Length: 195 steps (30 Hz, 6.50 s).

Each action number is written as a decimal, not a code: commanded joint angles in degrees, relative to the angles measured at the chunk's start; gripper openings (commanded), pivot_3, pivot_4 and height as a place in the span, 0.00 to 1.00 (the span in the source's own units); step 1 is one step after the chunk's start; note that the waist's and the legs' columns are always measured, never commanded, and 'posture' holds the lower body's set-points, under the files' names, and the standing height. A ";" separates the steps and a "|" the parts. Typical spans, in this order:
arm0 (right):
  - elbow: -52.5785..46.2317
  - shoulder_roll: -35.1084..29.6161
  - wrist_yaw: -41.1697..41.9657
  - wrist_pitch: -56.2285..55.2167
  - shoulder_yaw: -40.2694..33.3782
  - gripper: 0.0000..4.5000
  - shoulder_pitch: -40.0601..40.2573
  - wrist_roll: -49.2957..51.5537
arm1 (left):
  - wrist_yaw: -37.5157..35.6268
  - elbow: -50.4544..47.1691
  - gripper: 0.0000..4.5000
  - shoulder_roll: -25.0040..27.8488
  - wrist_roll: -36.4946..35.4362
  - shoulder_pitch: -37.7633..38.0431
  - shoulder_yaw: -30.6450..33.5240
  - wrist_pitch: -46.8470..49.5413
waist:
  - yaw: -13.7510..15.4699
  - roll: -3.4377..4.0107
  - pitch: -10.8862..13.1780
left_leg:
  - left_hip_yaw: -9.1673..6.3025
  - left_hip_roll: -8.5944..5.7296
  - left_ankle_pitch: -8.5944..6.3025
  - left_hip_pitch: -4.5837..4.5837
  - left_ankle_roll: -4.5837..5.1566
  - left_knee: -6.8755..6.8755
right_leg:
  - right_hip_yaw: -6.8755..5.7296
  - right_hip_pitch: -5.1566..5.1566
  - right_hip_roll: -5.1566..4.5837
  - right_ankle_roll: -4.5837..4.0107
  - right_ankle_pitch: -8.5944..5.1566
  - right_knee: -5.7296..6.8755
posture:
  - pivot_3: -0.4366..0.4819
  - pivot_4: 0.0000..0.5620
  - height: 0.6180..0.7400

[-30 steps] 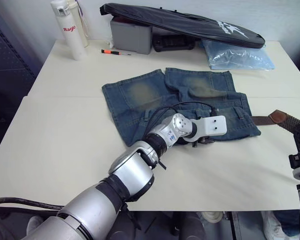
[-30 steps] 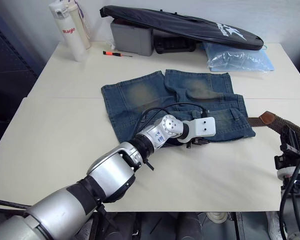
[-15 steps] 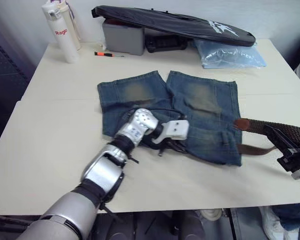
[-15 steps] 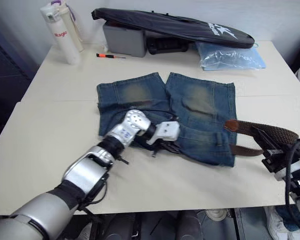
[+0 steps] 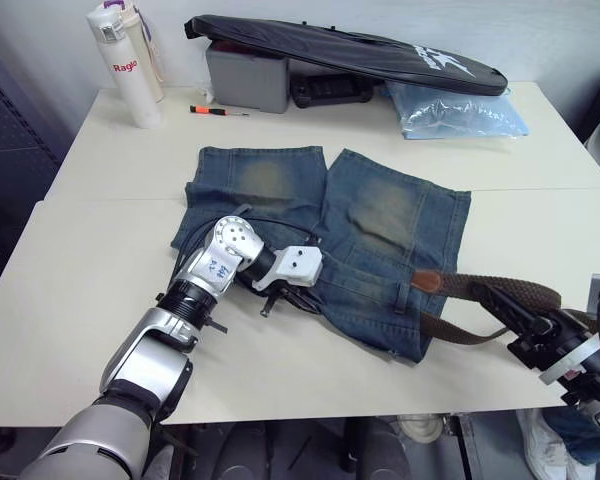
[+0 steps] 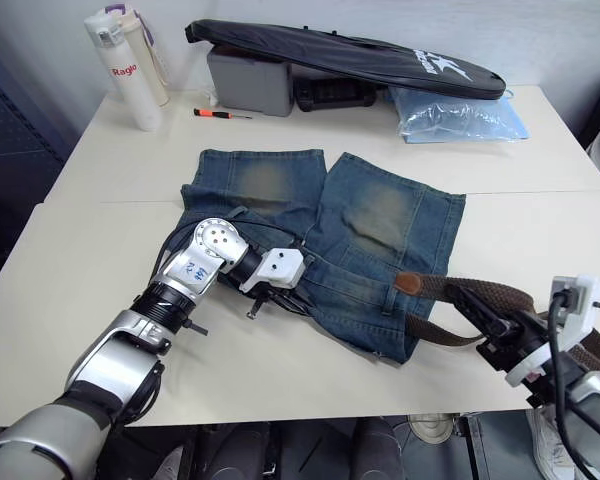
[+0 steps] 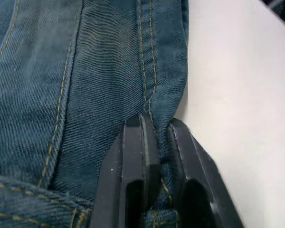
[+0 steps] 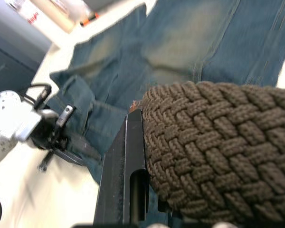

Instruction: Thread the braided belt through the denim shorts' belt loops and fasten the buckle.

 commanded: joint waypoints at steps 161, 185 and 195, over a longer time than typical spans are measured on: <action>23.81 -32.11 43.15 -28.26 50.14 0.02 -36.21 -89.65 | 11.71 -30.18 1.00 16.11 -18.94 3.03 9.31 29.53 | 0.10 -0.48 0.06 | 0.99 0.22 -0.05 -0.22 -0.06 0.29 | 1.12 -0.97 0.34 -0.05 0.17 0.43 | 0.48 0.27 1.00; 7.83 -29.63 58.10 -9.45 13.98 0.98 -21.28 -71.06 | 8.68 -22.04 1.00 10.93 -17.33 -1.31 6.42 23.83 | 0.05 -0.49 0.06 | 0.98 0.22 -0.04 -0.19 -0.08 0.30 | 1.11 -0.95 0.36 -0.05 0.19 0.42 | 0.48 0.27 1.00; 8.11 -20.80 43.28 -1.10 32.74 0.98 -38.18 -82.09 | 10.45 -24.96 1.00 12.02 -17.93 0.29 7.54 25.84 | -0.04 -0.49 0.06 | 1.00 0.23 -0.04 -0.21 -0.09 0.33 | 1.16 -0.97 0.35 -0.06 0.20 0.44 | 0.48 0.27 1.00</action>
